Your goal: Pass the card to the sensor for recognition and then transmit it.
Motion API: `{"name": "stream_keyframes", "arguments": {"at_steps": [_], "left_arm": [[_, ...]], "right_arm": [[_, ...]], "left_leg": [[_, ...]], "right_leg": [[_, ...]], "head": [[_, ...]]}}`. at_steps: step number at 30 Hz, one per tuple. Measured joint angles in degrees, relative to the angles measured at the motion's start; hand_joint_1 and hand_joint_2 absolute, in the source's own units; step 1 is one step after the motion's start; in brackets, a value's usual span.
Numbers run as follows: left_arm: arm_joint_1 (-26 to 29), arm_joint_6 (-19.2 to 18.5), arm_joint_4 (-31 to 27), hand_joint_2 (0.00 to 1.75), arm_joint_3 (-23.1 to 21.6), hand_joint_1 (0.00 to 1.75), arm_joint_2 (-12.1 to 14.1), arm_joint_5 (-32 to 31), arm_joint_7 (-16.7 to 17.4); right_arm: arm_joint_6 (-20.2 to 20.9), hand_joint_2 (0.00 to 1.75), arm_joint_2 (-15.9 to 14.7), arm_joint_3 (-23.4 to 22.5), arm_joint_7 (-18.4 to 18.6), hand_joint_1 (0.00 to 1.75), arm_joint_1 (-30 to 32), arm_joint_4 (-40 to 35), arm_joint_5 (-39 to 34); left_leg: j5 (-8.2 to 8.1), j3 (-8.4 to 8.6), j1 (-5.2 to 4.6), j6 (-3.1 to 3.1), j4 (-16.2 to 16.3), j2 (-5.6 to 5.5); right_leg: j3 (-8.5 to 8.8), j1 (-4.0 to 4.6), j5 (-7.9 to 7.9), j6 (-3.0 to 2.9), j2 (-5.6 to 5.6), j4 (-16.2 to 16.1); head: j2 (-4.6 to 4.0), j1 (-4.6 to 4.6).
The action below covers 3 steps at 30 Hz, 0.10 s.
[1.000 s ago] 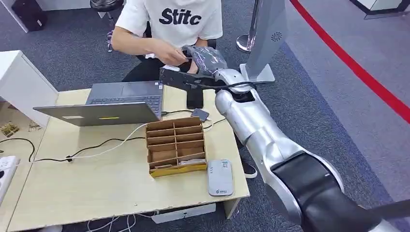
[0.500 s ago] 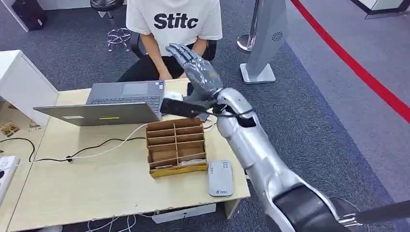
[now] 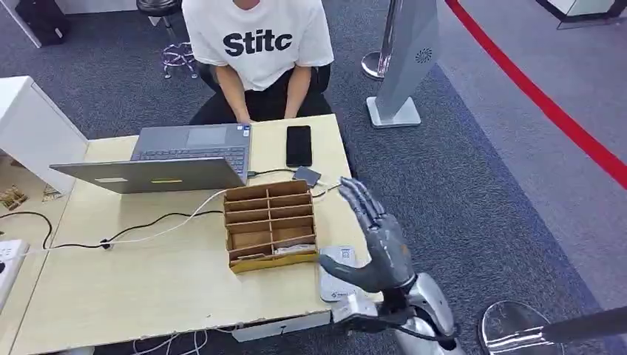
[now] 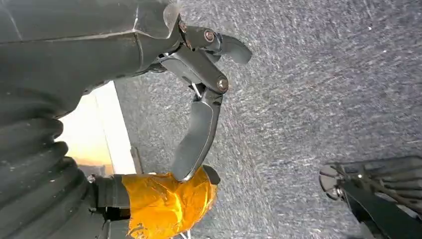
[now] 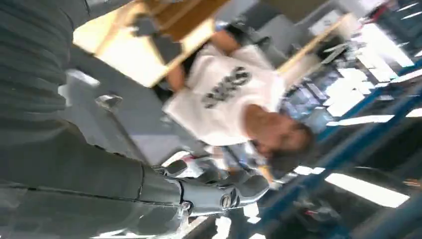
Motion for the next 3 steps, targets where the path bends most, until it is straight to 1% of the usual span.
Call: {"name": "stream_keyframes", "arguments": {"at_steps": [3], "left_arm": [[-0.02,-0.15,-0.33,1.75,0.61,0.00,-0.18,-0.68,-0.88]], "right_arm": [[5.08,1.75,0.00,-8.99,-0.72,0.00,-1.03,2.80,-4.47]], "left_leg": [[0.01,0.06,-0.02,0.01,0.01,-0.03]], "right_leg": [[0.09,-0.02,0.06,0.07,-0.01,-0.01]], "head": [[0.00,-0.02]]}}
